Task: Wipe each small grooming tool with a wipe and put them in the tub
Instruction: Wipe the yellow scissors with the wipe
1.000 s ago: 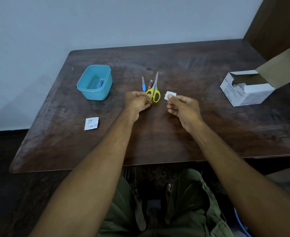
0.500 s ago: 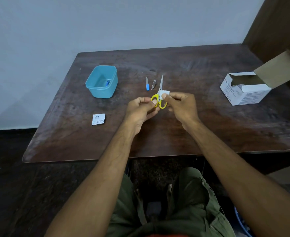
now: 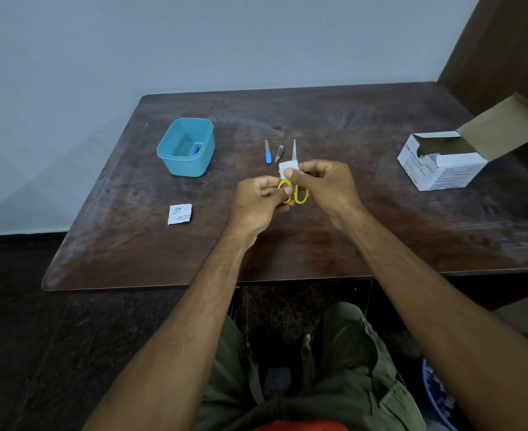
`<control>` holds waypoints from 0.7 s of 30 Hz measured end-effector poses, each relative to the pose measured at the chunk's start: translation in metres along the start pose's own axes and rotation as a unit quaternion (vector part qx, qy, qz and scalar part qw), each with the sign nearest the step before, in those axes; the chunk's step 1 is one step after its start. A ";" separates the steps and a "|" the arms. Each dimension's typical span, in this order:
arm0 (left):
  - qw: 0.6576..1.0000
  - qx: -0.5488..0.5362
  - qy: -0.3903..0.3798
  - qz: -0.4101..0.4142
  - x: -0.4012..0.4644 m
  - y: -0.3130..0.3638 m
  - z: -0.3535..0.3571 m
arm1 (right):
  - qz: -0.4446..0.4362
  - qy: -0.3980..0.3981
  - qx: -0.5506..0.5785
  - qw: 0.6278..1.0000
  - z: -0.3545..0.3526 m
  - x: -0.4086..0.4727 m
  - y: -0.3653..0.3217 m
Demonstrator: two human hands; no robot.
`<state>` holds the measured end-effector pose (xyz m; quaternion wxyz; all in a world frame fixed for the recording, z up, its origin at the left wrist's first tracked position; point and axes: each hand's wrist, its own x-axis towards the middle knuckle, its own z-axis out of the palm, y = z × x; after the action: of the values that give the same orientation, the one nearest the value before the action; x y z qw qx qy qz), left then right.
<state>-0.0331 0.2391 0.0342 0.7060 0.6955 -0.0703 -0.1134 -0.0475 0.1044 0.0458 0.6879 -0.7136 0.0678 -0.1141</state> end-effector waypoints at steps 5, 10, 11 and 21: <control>1.000 0.026 0.000 -0.002 -0.003 -0.001 -0.005 | 0.043 -0.013 0.007 0.999 0.000 -0.003 0.005; 1.000 0.028 -0.002 -0.007 -0.006 0.001 -0.003 | 0.021 0.035 0.006 0.999 0.006 0.001 -0.002; 1.000 0.027 -0.002 -0.008 -0.006 0.002 -0.004 | 0.014 0.043 0.005 0.999 0.007 0.000 -0.003; 0.999 0.033 -0.006 -0.012 -0.008 0.008 -0.005 | -0.016 0.097 -0.028 0.995 0.009 0.011 -0.011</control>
<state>-0.0395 0.2464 0.0422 0.6807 0.7186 -0.0700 -0.1239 -0.0353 0.1107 0.0574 0.6562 -0.7189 0.1261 -0.1918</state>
